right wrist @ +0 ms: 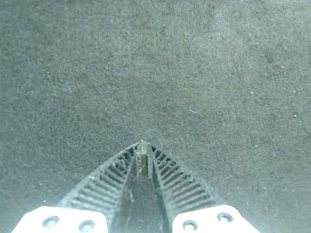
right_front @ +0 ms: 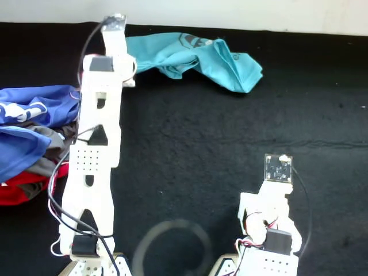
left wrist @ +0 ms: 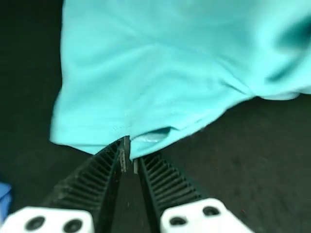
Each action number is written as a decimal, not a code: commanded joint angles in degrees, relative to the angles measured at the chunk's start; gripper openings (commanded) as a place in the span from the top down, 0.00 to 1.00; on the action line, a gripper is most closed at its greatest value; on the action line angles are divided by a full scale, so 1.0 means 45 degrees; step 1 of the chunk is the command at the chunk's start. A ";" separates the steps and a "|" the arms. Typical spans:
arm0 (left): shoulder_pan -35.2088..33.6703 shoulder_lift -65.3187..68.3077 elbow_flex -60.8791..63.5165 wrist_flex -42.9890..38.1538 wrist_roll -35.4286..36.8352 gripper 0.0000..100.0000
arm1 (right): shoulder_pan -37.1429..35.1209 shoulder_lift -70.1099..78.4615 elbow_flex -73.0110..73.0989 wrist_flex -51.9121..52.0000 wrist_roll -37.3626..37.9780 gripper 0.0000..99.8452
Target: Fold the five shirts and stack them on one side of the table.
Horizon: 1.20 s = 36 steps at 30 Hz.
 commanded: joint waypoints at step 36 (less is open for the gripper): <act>0.7453 -1.2493 0.7199 0.5158 -0.4904 0.99 | 0.2882 0.0010 -0.1748 -0.4269 0.3790 0.99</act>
